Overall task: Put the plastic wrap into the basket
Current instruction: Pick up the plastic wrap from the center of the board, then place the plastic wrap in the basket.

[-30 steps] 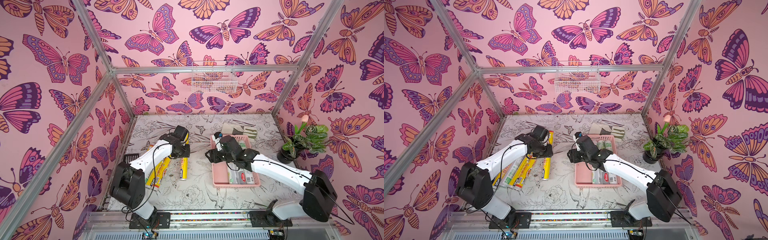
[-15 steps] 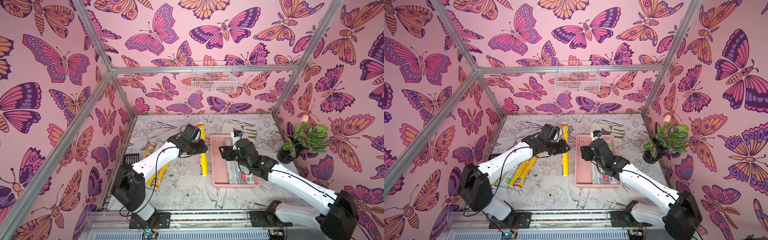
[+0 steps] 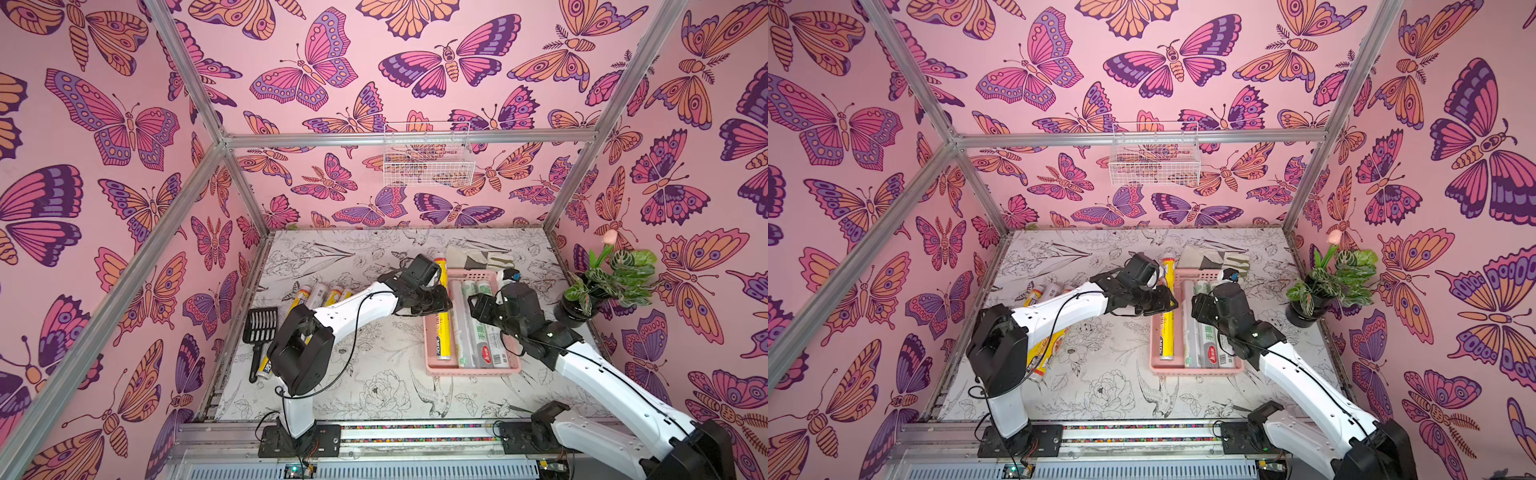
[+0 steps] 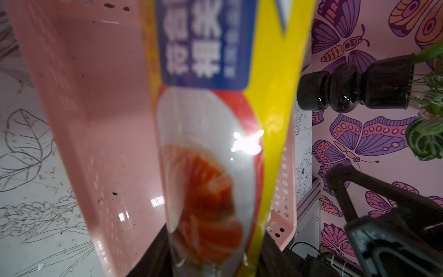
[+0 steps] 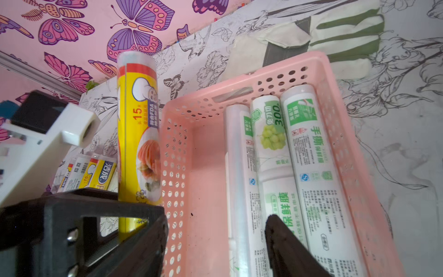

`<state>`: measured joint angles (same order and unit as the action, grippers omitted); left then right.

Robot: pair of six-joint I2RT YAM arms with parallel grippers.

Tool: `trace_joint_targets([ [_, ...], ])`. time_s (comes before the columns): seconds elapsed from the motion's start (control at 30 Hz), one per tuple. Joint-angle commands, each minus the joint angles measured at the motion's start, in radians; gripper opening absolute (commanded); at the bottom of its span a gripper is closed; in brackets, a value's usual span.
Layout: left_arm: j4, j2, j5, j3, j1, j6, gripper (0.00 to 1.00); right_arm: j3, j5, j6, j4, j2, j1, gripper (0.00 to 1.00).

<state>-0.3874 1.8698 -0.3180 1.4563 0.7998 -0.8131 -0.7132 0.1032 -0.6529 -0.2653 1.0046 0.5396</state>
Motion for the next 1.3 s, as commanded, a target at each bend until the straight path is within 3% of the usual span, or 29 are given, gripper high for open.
trace_joint_targets([
  [0.0, 0.014, 0.026, -0.003, 0.027, 0.002, -0.036, 0.27, 0.018, -0.005, -0.018, -0.048, -0.006, -0.015, 0.68],
  [0.47, -0.011, 0.142, -0.012, 0.07, 0.022, -0.084, 0.32, 0.027, -0.009, -0.002, -0.031, 0.013, -0.017, 0.68],
  [1.0, -0.035, 0.222, -0.025, 0.1, 0.027, -0.095, 0.38, -0.007, -0.101, 0.018, -0.028, 0.123, -0.017, 0.68],
  [1.27, -0.036, 0.26, -0.042, 0.119, 0.027, -0.101, 0.45, -0.003, -0.086, 0.016, -0.02, 0.124, -0.017, 0.68],
])
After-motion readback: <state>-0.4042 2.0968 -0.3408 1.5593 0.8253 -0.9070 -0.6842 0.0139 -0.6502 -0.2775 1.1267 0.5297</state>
